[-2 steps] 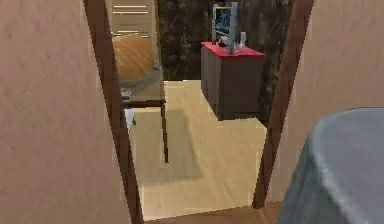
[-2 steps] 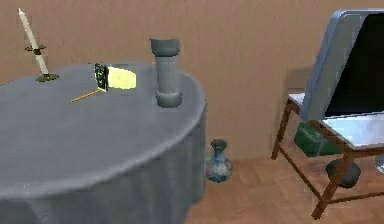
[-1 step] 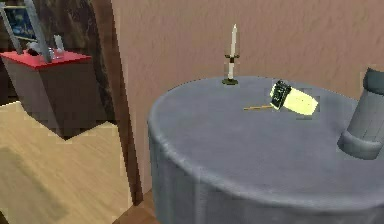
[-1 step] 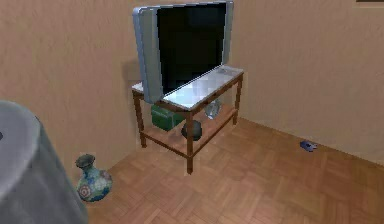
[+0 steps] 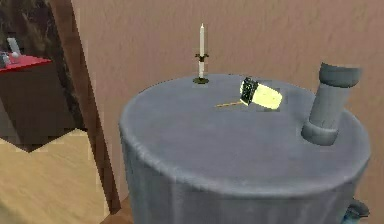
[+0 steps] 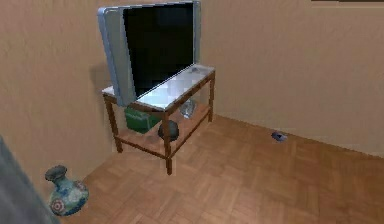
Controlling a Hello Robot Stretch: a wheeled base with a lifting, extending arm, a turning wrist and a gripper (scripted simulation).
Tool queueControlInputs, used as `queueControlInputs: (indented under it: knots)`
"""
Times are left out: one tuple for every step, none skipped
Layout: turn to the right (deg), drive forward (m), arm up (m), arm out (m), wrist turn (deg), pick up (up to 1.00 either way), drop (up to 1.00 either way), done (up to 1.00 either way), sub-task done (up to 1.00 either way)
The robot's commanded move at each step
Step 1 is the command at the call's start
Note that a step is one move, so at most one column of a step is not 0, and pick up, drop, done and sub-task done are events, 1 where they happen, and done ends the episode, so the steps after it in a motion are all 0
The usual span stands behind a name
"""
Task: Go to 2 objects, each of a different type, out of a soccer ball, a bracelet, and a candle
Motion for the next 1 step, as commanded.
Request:
queueControlInputs:
  knots:
    - [0.0, 0.00, 0.00, 0.00, 0.0, 0.00, 0.00, 1.00, 0.00]
